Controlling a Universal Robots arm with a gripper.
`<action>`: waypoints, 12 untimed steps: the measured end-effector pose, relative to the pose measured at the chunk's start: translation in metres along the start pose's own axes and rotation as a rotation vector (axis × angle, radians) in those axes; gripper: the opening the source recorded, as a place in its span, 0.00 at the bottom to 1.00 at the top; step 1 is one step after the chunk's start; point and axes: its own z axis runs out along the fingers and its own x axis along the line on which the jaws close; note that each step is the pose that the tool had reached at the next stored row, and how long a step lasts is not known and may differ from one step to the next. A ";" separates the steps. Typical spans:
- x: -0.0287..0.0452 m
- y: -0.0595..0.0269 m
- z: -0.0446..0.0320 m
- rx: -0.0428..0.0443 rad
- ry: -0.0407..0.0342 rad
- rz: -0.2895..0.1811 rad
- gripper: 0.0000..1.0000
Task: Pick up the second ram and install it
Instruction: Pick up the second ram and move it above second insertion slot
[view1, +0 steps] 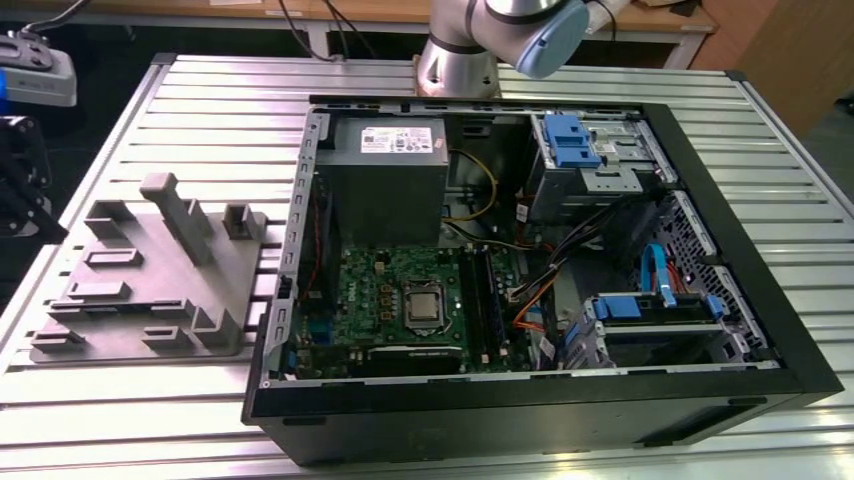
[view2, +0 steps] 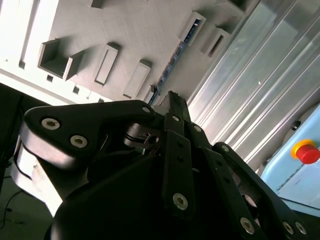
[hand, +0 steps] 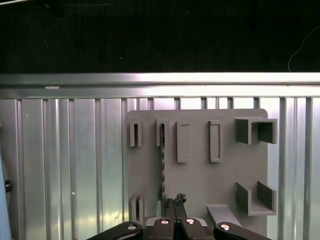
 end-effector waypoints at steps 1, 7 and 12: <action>0.0002 0.0001 0.0017 -0.0001 0.0001 0.000 0.10; 0.0013 0.0005 0.0104 -0.0001 0.0001 0.000 0.10; 0.0024 0.0007 0.0157 -0.0001 0.0001 0.001 0.10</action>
